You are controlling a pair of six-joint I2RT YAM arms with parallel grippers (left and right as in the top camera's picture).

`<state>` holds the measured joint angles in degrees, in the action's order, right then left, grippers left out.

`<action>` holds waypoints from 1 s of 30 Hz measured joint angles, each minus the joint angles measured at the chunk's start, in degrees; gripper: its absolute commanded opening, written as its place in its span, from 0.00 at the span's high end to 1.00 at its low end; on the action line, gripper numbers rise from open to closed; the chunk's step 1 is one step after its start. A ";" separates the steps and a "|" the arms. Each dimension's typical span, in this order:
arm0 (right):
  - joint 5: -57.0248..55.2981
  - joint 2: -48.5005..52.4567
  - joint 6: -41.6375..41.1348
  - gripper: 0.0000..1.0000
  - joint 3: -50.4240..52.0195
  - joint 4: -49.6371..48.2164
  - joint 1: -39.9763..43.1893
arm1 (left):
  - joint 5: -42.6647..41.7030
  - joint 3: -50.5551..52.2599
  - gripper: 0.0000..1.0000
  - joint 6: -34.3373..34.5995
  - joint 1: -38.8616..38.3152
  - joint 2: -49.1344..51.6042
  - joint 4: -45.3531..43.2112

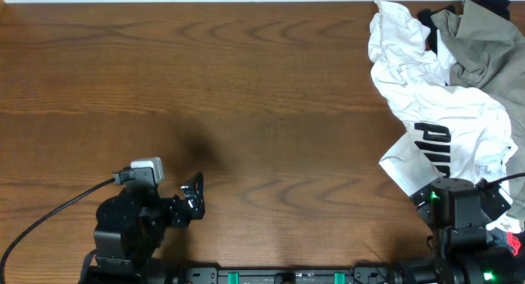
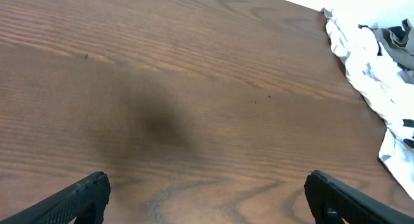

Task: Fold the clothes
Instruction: 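Reach the right gripper into the clothes pile toward the white T-shirt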

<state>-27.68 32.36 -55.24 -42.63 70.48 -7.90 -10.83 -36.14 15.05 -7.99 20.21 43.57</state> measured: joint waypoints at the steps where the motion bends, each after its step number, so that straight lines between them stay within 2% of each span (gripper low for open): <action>1: -0.59 0.02 -1.27 0.04 0.72 0.02 0.07 | 0.00 0.00 0.02 0.00 0.00 0.00 0.04; 8: -3.17 0.22 -11.17 0.08 7.43 0.42 0.07 | 0.00 0.00 0.02 0.00 0.00 0.00 0.15; 12: -4.92 0.22 -14.08 0.08 11.37 -2.36 0.09 | 0.00 0.00 0.02 0.00 0.00 0.00 0.20; 19: -8.07 0.26 -15.52 0.11 16.65 -5.62 0.33 | 0.02 0.00 0.02 0.00 0.00 0.00 1.20; 30: -11.78 0.39 -14.51 0.13 17.73 -10.01 5.29 | 0.02 0.00 0.02 0.00 0.00 0.00 1.22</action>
<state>-39.46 32.75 -69.76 -24.91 60.47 -2.61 -10.81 -36.14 15.05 -7.99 20.21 44.80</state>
